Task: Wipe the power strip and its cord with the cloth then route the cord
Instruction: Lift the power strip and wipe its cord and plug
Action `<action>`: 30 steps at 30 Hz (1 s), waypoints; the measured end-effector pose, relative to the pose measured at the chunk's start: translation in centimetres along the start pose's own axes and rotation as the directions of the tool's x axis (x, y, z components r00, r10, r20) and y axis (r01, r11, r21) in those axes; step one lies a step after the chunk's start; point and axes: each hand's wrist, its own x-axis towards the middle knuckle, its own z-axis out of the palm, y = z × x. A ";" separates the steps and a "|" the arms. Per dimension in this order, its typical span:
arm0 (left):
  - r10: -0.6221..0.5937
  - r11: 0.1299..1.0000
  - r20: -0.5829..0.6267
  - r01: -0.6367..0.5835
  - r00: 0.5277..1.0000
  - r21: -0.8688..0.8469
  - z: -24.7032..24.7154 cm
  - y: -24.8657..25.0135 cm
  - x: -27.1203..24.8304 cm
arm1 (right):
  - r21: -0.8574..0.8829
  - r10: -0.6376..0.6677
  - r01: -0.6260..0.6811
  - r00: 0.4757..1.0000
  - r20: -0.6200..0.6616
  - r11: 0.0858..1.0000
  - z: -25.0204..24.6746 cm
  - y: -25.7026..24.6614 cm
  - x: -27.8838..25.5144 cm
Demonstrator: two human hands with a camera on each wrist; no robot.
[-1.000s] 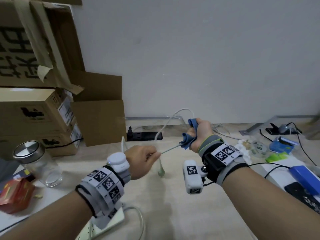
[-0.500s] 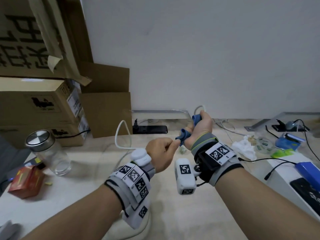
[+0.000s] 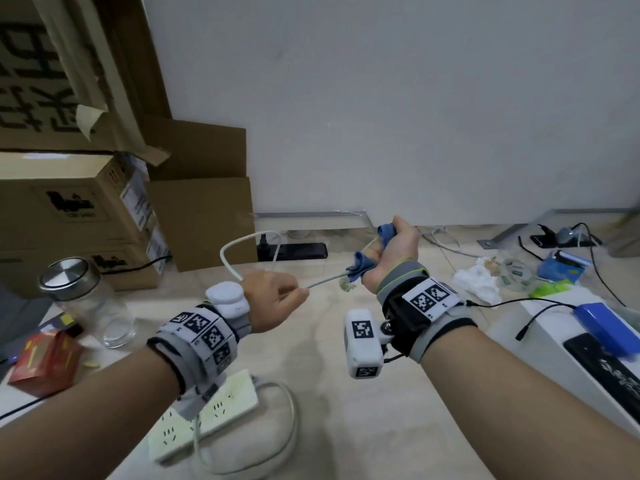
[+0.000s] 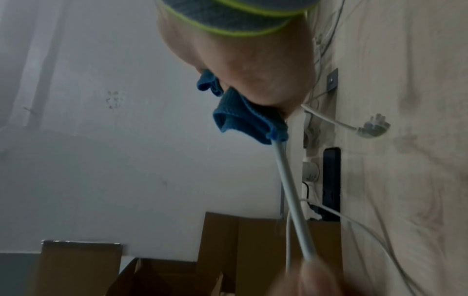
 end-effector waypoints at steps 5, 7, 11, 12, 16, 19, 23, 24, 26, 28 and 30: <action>-0.132 0.986 -0.134 0.116 0.982 -0.121 1.2 5.6 1.8 | -0.002 0.009 -0.009 0.999 0.043 1.000 0.7 1.2 -0.8; -0.109 0.993 -0.195 0.099 0.975 -0.061 1.1 5.7 1.5 | -0.029 0.068 -0.067 0.997 0.034 0.997 0.8 1.0 -0.7; 0.035 0.991 -0.135 -0.017 0.990 0.134 -0.3 4.7 0.1 | -0.052 0.087 -0.087 0.996 0.002 0.995 0.9 0.7 -0.4; 0.076 0.987 -0.127 -0.056 0.989 0.149 -0.8 4.4 0.0 | -0.039 0.085 -0.085 0.996 -0.009 0.996 0.8 0.7 -0.2; 0.101 0.967 -0.054 -0.085 0.993 0.241 -3.1 3.3 0.2 | -0.020 0.067 -0.068 0.997 -0.036 0.998 0.3 0.0 0.4; 0.062 0.961 -0.012 -0.057 0.998 0.271 -4.1 0.7 -0.2 | 0.016 0.069 -0.068 0.996 -0.053 0.998 -0.4 -1.1 0.4; -0.165 0.925 0.144 0.103 0.976 0.365 -4.1 -1.9 -0.3 | 0.111 0.002 0.007 0.997 -0.075 0.994 -1.0 -1.5 0.5; -0.212 0.910 0.177 0.128 0.961 0.394 -3.4 -1.3 0.0 | 0.120 -0.015 0.023 0.998 -0.062 0.993 -0.7 -1.3 0.4; -0.237 0.934 0.187 0.170 0.953 0.315 -1.4 0.9 0.7 | 0.141 -0.046 0.050 0.998 -0.031 0.989 0.3 -0.5 0.0; -0.207 0.978 0.157 0.198 0.966 0.070 0.3 3.7 1.6 | 0.143 -0.054 0.050 0.998 0.019 0.988 1.2 0.0 -0.7; -0.161 0.978 0.060 0.168 0.985 -0.121 1.1 5.5 2.6 | 0.107 -0.040 0.036 0.998 0.039 0.994 1.6 0.5 -1.1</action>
